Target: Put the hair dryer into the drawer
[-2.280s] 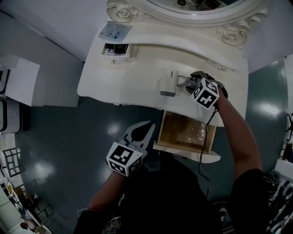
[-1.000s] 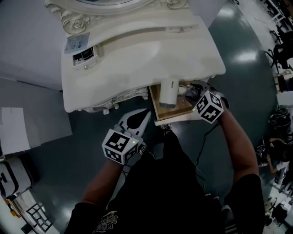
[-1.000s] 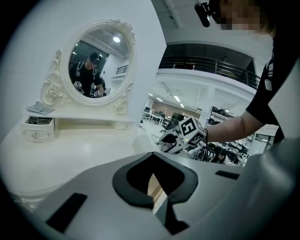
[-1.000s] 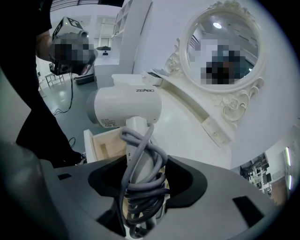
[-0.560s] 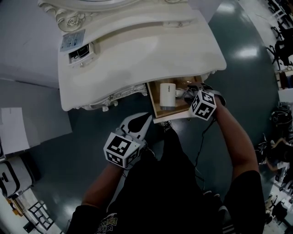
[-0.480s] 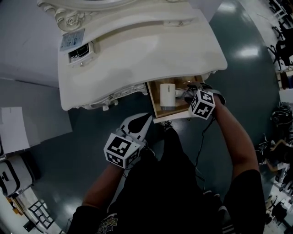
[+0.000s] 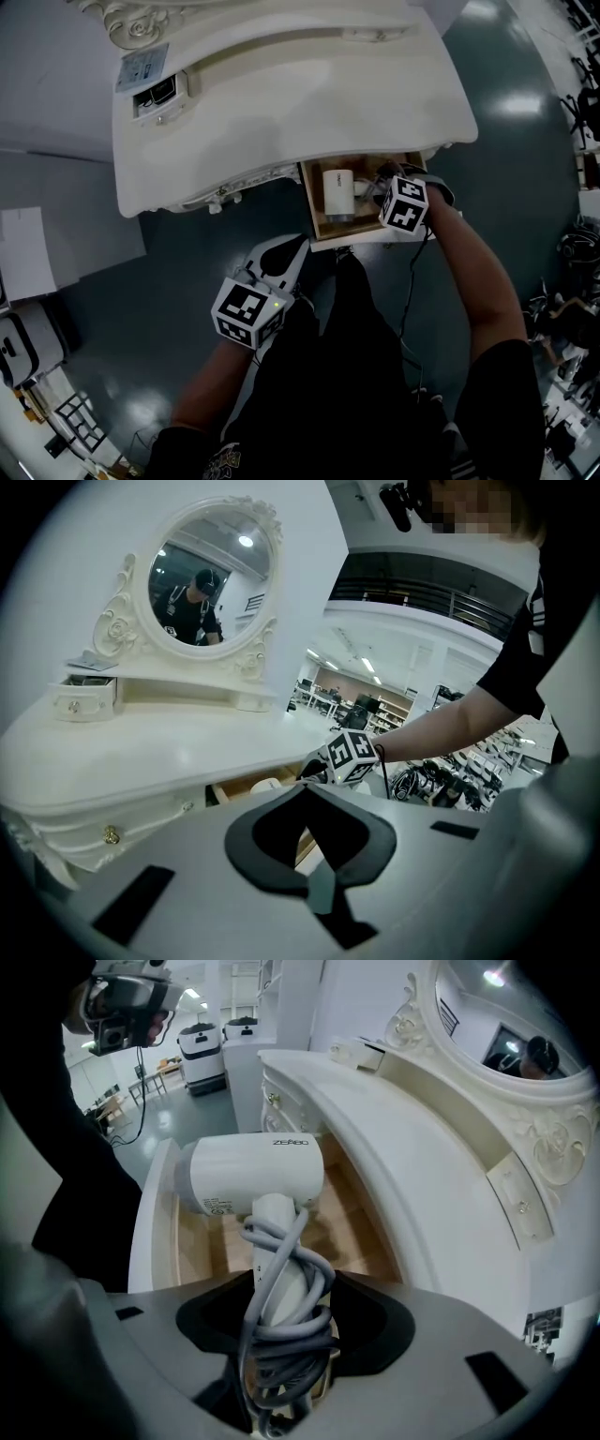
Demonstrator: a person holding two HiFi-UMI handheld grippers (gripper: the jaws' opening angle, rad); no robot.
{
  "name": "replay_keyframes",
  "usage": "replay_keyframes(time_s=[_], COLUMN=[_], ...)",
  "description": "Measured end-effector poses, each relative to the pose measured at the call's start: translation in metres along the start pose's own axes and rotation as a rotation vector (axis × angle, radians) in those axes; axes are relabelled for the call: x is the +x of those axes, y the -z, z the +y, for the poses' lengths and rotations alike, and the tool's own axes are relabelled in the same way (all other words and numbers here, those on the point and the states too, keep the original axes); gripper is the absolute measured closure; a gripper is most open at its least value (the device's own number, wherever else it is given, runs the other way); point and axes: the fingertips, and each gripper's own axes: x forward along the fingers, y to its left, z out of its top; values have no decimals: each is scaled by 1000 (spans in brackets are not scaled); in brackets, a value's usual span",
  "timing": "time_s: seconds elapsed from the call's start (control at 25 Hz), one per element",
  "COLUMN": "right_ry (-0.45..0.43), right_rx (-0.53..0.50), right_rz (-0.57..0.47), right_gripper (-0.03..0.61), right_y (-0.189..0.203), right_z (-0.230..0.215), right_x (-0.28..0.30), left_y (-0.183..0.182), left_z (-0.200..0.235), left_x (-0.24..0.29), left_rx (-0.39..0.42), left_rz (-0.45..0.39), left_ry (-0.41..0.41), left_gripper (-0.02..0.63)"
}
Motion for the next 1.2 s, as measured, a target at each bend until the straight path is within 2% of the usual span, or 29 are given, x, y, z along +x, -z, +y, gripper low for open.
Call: replay_keyframes(time_s=[0.28,0.8,1.2], right_ry=[-39,-79,-102], right_rx=[-17,-25,12], right_rz=[22,8,7], right_gripper=[322,322,321], right_y=[10,2,7], right_z=[1,7,11], right_x=[30,53,63], left_y=[3,19,26], left_z=[10,14,22], left_x=[6,5,2], left_rx=[-33,-30,-39], left_rz=[9,22,40], left_ry=[-43,-31,-26], left_gripper=[611,611,611])
